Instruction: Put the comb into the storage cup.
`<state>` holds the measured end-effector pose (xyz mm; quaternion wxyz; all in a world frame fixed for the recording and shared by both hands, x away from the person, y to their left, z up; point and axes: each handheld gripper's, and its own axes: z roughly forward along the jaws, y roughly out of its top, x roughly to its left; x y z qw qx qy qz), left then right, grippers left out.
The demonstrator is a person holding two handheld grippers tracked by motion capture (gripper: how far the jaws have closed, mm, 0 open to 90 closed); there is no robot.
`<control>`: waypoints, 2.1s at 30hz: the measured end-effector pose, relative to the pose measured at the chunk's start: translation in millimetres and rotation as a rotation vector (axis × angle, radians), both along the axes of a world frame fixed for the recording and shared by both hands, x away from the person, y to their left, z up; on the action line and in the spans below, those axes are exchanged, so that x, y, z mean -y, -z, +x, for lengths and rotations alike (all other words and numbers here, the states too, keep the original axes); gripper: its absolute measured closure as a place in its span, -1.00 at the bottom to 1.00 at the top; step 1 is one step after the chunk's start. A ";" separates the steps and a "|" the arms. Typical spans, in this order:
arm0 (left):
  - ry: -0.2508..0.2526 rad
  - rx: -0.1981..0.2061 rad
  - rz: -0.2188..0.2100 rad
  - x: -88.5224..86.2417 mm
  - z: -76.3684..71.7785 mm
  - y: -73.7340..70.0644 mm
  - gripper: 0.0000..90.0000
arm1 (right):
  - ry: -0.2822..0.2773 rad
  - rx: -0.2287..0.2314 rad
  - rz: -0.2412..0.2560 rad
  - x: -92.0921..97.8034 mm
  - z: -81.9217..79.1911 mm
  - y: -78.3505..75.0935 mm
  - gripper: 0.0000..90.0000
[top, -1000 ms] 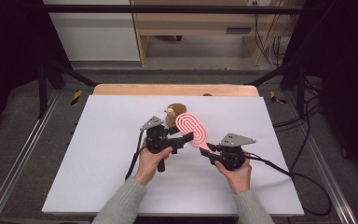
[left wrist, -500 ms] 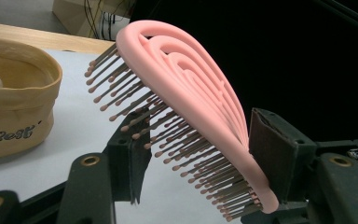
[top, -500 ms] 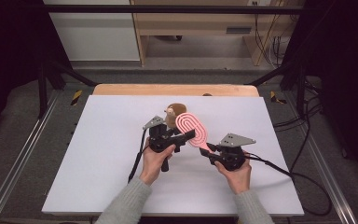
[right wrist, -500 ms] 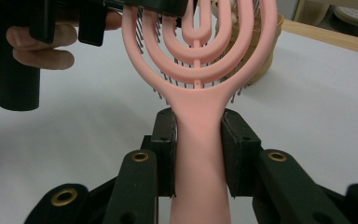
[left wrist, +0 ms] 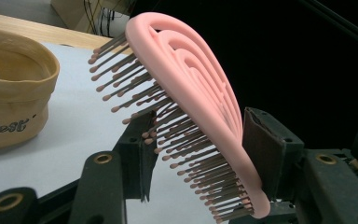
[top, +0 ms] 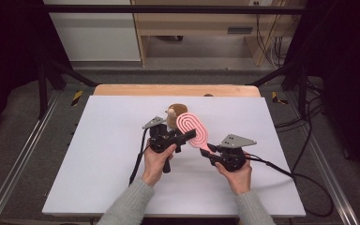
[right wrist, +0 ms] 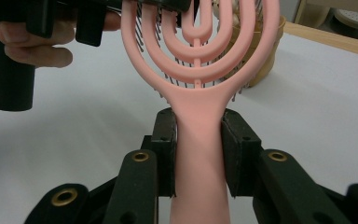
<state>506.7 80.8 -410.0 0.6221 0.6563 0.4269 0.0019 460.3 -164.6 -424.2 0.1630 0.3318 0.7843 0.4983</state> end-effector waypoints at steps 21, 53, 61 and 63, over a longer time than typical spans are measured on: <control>0.013 0.017 -0.064 1.0 -8.7 -5.5 0.33 | -0.020 0.005 0.007 -2.1 0.1 1.9 0.56; 0.035 0.075 -0.071 3.4 -21.1 -16.0 0.40 | -0.059 -0.008 0.054 -2.9 -0.1 1.2 0.56; 0.031 0.078 -0.076 3.0 -22.7 -18.8 0.40 | -0.068 -0.006 0.069 -2.0 -0.5 -0.3 0.52; 0.029 0.081 -0.075 2.4 -23.1 -19.8 0.40 | -0.072 -0.006 0.073 -1.8 -0.6 -0.7 0.50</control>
